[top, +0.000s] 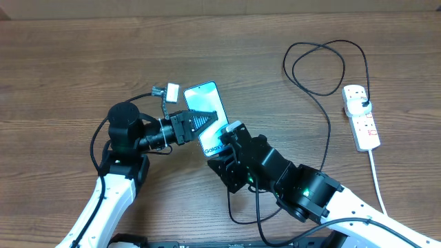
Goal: Plug charger to phone and switch on socket
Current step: 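Withdraw the right gripper down and away from the phone, then lower the phone flat onto the table with the left gripper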
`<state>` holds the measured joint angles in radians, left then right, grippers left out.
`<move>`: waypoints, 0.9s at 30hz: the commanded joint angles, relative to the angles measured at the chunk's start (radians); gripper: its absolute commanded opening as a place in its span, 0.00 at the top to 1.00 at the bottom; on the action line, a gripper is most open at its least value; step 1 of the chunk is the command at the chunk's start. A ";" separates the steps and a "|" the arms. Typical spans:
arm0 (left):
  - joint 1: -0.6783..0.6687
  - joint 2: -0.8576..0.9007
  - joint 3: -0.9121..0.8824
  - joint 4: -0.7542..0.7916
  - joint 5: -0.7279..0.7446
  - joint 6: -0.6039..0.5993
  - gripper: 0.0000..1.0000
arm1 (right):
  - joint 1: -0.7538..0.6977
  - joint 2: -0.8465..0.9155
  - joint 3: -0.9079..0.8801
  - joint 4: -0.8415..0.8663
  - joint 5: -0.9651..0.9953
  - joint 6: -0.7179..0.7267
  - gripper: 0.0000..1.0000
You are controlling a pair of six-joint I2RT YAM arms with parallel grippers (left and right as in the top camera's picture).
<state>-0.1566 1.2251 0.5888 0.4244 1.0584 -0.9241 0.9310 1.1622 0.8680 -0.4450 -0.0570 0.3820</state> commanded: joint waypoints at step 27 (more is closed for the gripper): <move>-0.030 0.348 0.507 -0.953 -0.140 0.711 0.96 | -0.005 -0.475 0.063 -0.394 0.056 0.015 0.00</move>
<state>-0.2016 1.4593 1.0603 -0.5190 0.7750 -0.4484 0.9295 0.6876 0.9054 -0.8333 -0.0177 0.3931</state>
